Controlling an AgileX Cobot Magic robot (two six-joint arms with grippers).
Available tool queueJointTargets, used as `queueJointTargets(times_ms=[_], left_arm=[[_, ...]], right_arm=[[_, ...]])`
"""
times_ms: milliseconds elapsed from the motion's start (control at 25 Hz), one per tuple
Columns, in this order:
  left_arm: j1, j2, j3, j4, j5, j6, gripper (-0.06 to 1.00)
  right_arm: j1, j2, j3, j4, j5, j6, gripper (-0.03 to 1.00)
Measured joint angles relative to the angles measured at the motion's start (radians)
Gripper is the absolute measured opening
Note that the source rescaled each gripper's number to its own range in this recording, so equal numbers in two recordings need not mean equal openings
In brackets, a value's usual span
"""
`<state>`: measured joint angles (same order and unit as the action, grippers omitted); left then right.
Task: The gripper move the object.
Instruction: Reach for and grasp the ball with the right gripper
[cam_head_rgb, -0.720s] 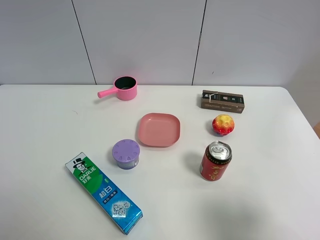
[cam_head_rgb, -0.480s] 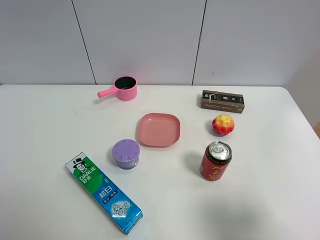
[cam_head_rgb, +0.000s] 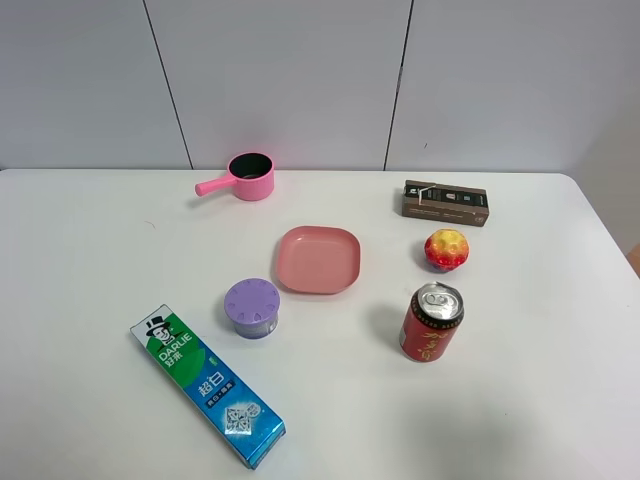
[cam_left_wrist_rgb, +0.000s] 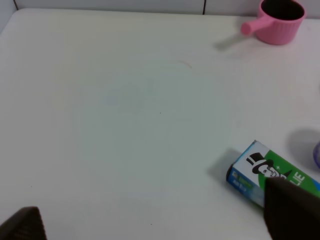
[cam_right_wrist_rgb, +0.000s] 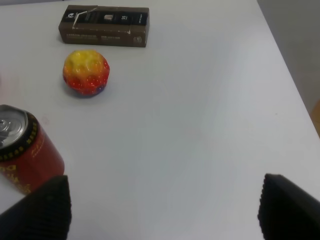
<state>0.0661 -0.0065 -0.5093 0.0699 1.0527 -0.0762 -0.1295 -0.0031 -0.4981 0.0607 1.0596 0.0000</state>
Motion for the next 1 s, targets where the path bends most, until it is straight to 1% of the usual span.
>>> queueJointTargets(times_ms=[160, 440, 720, 1000], left_arm=[[0.000, 0.000, 0.000, 0.000, 0.000, 0.000, 1.00], [0.000, 0.000, 0.000, 0.000, 0.000, 0.000, 1.00], [0.000, 0.000, 0.000, 0.000, 0.000, 0.000, 1.00], [0.000, 0.000, 0.000, 0.000, 0.000, 0.000, 1.00]], right_arm=[[0.000, 0.016, 0.000, 0.000, 0.000, 0.000, 0.68], [0.000, 0.159, -0.019, 0.007, -0.005, 0.000, 0.68], [0.000, 0.333, -0.215, 0.018, -0.109, -0.007, 0.68], [0.000, 0.616, -0.426, 0.018, -0.133, -0.015, 0.68]])
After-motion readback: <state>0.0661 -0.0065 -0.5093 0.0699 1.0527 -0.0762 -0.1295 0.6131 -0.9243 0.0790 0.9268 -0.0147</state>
